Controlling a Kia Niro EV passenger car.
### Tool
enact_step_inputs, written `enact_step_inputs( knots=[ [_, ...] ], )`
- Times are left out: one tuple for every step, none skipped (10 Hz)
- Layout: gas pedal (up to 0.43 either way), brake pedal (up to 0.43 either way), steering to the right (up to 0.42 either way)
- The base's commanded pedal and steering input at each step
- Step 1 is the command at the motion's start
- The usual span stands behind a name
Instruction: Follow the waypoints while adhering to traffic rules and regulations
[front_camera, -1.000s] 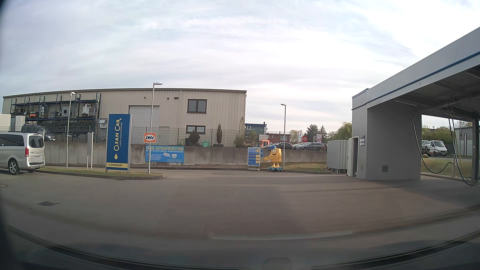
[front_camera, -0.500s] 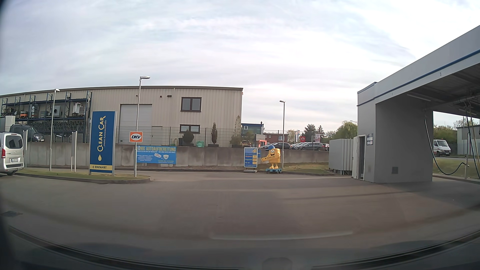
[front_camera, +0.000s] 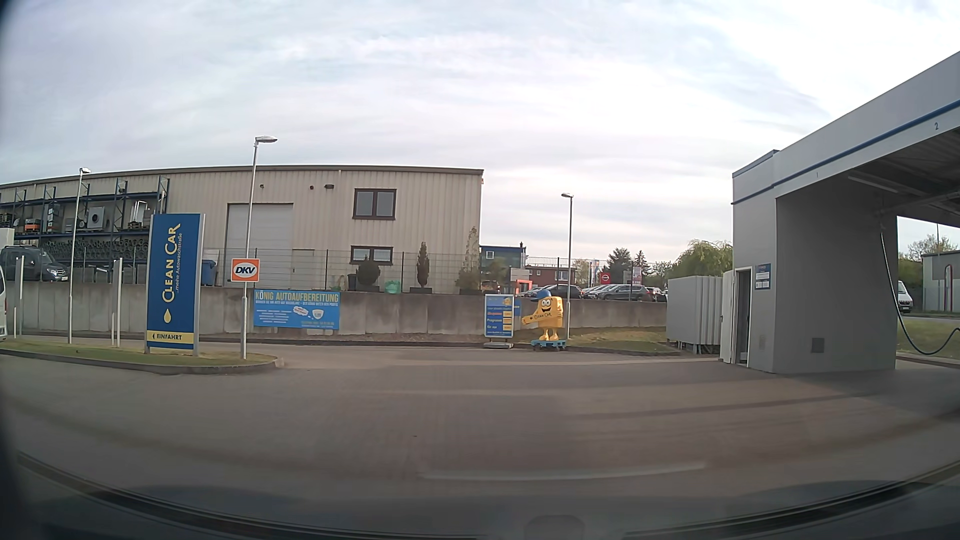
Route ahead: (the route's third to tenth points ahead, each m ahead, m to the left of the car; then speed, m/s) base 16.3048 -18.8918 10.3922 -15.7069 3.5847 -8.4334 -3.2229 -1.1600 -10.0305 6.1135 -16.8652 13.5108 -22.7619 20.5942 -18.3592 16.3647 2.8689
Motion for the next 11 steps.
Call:
enact_step_inputs(
  knots=[
    [0.008,0.006,0.010],
    [0.008,0.000,0.008],
    [0.008,0.000,0.008],
    [0.008,0.000,0.008],
    [0.008,0.000,0.007],
    [0.008,0.000,0.005],
    [0.008,0.000,0.003],
    [0.000,0.000,0.003],
    [0.000,0.000,0.003],
    [0.000,0.000,0.004],
    [0.000,0.000,0.003]
  ],
)
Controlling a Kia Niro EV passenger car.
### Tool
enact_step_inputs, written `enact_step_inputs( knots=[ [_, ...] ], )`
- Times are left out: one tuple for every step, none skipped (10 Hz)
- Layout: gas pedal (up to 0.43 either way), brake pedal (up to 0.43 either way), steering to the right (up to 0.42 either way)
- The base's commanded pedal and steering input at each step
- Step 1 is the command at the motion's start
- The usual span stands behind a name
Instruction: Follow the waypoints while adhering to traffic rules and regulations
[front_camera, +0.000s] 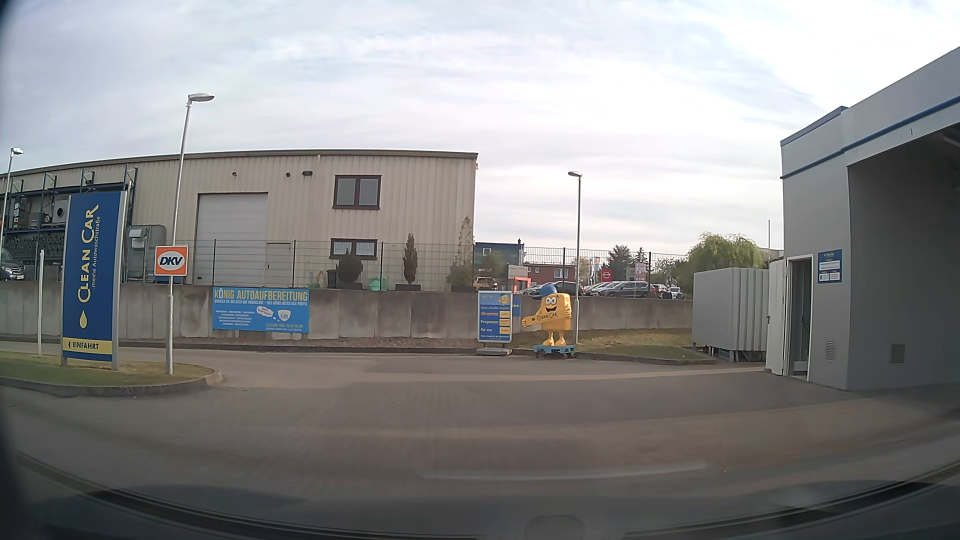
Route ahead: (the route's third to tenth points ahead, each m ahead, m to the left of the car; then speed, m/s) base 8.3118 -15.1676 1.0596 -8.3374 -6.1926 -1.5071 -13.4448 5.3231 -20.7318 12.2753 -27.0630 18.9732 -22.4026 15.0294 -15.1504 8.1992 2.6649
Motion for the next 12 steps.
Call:
enact_step_inputs(
  knots=[
    [0.000,0.000,0.003],
    [0.000,0.000,0.004],
    [0.000,0.000,0.005],
    [0.000,0.000,0.009],
    [0.000,0.000,0.009],
    [0.000,0.000,0.008],
    [0.000,0.000,0.007],
    [0.000,0.000,0.004],
    [0.000,0.000,0.000],
    [0.000,0.000,-0.006],
    [0.000,0.000,-0.009],
    [0.000,0.012,-0.011]
  ],
)
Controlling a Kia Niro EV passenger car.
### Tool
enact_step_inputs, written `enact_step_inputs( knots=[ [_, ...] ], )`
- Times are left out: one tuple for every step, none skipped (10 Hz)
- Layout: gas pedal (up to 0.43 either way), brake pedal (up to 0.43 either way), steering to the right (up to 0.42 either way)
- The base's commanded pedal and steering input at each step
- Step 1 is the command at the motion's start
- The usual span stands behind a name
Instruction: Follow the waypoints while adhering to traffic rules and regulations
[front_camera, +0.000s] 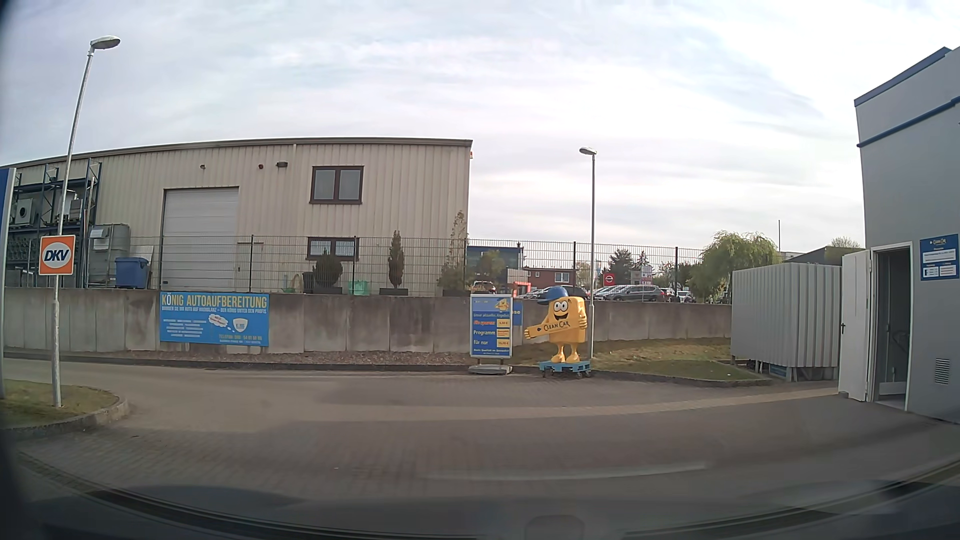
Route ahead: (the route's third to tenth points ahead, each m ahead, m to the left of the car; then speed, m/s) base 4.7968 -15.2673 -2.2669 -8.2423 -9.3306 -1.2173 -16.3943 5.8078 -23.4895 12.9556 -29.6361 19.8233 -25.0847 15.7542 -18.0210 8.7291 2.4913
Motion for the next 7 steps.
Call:
enact_step_inputs(
  knots=[
    [0.000,0.012,-0.011],
    [0.000,0.030,-0.011],
    [0.000,0.037,-0.008],
    [0.000,0.030,-0.007],
    [0.000,0.037,-0.008],
    [0.000,0.043,-0.013],
    [0.000,0.043,-0.020]
  ],
)
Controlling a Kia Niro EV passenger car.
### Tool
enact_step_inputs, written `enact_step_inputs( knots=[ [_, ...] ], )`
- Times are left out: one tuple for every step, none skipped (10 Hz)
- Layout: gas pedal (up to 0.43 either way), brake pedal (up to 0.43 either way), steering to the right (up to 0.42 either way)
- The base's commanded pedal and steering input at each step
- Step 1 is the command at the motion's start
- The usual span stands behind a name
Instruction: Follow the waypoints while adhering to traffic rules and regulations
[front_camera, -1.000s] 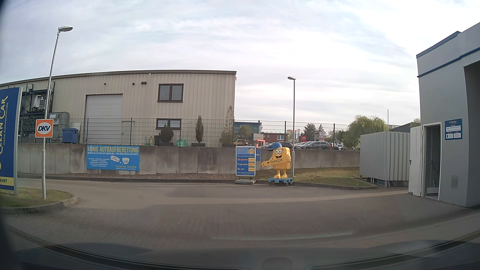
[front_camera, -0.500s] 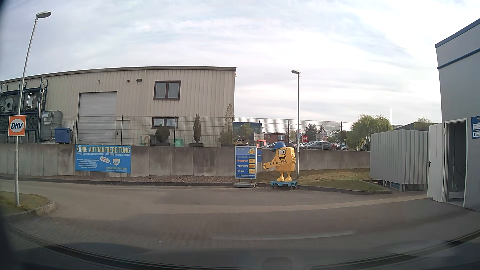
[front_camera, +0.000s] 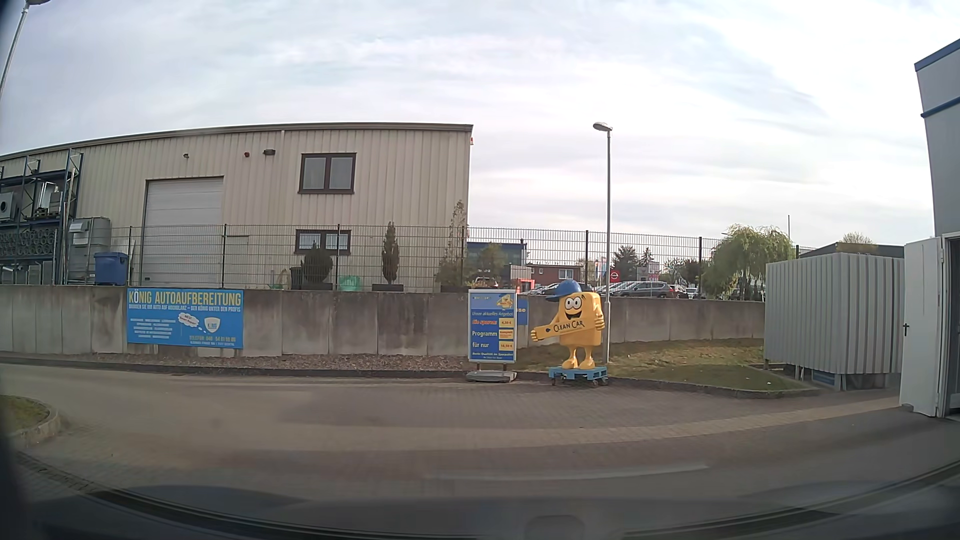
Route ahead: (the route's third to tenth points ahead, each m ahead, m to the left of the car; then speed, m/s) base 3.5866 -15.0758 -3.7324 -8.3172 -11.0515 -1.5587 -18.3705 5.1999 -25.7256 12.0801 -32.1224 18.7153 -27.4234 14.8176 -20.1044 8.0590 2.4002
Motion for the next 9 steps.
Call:
enact_step_inputs(
  knots=[
    [0.000,0.043,-0.028],
    [0.000,0.049,-0.034],
    [0.000,0.073,-0.043],
    [0.000,0.085,-0.062],
    [0.000,0.098,-0.080],
    [0.000,0.104,-0.107],
    [0.000,0.104,-0.133],
    [0.000,0.085,-0.158],
    [0.000,0.079,-0.176]
  ],
)
